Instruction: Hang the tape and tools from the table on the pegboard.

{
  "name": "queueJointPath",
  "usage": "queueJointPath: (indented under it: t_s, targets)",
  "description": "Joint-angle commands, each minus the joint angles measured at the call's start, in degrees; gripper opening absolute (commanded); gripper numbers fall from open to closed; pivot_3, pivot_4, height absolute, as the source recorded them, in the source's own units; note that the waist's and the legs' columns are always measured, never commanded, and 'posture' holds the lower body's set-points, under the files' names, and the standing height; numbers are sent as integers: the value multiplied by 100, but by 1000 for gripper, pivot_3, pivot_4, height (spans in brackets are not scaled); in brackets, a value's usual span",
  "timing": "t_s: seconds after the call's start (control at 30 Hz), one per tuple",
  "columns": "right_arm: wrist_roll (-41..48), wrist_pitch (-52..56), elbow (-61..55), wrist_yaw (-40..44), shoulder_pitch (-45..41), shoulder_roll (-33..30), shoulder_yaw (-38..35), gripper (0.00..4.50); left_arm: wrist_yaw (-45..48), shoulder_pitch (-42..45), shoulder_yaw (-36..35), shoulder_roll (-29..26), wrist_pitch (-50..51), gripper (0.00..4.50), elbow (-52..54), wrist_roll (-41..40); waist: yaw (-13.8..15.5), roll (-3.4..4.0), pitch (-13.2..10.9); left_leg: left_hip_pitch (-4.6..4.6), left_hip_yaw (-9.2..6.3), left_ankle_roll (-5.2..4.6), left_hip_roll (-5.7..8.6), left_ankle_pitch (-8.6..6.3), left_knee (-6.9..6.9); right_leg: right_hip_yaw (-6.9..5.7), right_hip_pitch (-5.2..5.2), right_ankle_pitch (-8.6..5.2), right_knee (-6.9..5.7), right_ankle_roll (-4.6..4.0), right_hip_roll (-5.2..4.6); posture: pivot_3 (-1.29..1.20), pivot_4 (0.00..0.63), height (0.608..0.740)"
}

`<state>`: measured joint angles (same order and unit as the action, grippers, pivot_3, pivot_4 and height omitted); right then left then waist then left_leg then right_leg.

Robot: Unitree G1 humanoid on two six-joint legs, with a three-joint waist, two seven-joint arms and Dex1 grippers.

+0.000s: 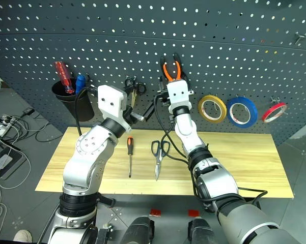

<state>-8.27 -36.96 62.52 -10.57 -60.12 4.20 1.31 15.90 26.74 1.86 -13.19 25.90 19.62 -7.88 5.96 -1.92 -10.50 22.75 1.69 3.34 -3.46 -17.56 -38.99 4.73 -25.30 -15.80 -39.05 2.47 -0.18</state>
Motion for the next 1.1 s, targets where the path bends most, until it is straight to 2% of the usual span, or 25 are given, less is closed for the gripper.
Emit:
queueJointPath:
  t_s: [0.03,0.2,0.47,0.7,0.9,1.1]
  targets:
    - [84,-4,-609,128,95,-97,-35,4484,49,74,50,47,-163,4500,129,-36,2,0,0,2,-1,0,0,0,0,0,0,0,0,0,0,283,209,740]
    - [338,442,-1707,725,757,-192,11,4484,53,-79,36,68,-157,4500,211,-53,4,-1,1,4,-4,0,1,0,-1,-3,1,0,2,0,-2,267,203,740]
    - [824,2548,-5461,1930,2802,-665,314,4484,76,-520,106,133,-79,4500,459,-67,1,0,1,8,-13,-18,-4,-10,2,-7,-1,0,4,0,-1,236,205,740]
    - [1184,4078,-7517,2651,4140,-1214,464,4484,-157,-1088,387,216,391,4500,623,136,-15,3,-2,4,-15,-25,-2,-14,2,-5,3,0,8,0,1,196,229,740]
    - [1719,4530,-8196,4049,5181,-2284,712,4484,-570,-1639,797,256,1096,4500,199,597,-82,7,-108,-22,-21,-32,9,-16,0,-5,38,-1,16,-1,0,138,274,740]
    - [1947,4464,-8240,4800,5489,-2833,796,4484,-764,-1863,1110,282,1513,4500,-24,885,-291,21,-428,-49,-58,-34,11,-17,1,-29,83,-7,23,-9,2,95,346,740]
